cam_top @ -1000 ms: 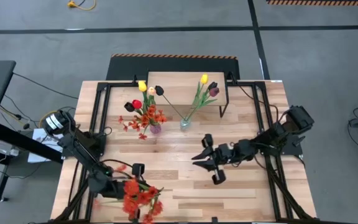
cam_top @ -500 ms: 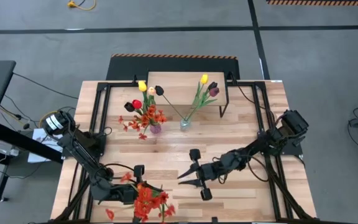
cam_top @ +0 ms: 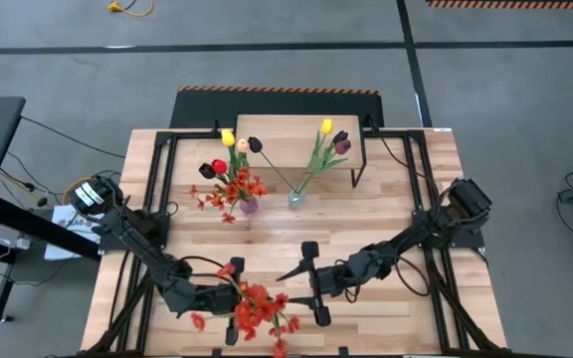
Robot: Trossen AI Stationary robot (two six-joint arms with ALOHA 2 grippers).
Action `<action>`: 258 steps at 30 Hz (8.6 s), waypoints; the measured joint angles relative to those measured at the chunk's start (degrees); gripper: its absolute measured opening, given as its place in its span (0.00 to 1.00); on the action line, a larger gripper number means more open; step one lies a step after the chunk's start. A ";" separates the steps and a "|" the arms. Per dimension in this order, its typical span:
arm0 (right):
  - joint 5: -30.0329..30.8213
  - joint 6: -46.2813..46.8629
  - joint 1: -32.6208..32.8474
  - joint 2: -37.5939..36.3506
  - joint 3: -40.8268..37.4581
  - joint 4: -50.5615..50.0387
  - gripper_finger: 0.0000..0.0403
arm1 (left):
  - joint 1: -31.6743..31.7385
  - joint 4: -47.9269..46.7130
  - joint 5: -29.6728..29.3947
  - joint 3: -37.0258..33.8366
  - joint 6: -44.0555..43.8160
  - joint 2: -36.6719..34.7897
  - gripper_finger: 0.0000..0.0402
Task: Pick and place flowers into a vace then onto a shelf
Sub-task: Put the orange flower into the transparent vase
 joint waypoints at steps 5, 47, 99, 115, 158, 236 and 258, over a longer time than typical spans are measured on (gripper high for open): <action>0.00 -0.02 -0.49 3.13 3.69 0.10 0.60 | 0.75 -0.98 0.16 0.00 -1.29 -0.02 0.01; -1.95 1.65 -1.69 4.28 6.41 -0.02 0.03 | 3.39 -3.54 1.81 -0.04 -4.96 0.35 0.02; 3.85 -1.94 1.61 0.96 6.24 -6.46 0.00 | -7.84 -35.92 -28.45 7.45 -12.63 -2.85 0.44; 19.95 -9.94 2.43 -18.13 -16.72 11.95 0.00 | -10.24 -38.99 -36.03 7.39 -19.10 -4.63 0.44; 5.56 -0.85 -19.95 -19.07 -29.62 22.75 0.00 | -8.63 -7.37 8.13 -41.11 -6.74 -57.65 0.44; 13.34 -4.24 -13.49 -21.93 -29.91 21.08 0.00 | -11.34 -10.71 1.82 -41.05 -8.94 -57.62 0.44; -12.42 5.11 -17.19 -62.50 -53.01 3.05 0.00 | -11.33 -11.08 1.74 -41.05 -10.10 -57.61 0.44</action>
